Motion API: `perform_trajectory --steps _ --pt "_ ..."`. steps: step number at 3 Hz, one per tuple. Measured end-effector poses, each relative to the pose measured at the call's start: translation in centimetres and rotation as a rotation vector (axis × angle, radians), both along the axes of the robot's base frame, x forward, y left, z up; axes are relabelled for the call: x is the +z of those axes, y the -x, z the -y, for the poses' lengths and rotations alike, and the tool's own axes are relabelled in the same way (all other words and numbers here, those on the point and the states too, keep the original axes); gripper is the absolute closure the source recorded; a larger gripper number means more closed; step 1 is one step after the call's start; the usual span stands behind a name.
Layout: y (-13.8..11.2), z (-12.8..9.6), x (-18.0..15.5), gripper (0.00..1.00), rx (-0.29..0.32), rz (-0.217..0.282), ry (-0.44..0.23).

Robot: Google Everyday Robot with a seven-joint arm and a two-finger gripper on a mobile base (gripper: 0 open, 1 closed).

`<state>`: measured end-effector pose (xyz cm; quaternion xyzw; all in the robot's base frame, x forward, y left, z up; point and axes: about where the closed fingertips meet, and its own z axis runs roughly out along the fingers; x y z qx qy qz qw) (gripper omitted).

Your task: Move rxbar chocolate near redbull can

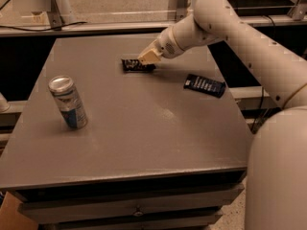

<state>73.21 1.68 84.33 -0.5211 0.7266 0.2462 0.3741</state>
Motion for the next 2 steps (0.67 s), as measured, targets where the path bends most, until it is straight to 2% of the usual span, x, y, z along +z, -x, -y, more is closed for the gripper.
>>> perform_trajectory --steps 2 --pt "6.5 2.3 2.2 1.00 0.041 0.009 0.025"
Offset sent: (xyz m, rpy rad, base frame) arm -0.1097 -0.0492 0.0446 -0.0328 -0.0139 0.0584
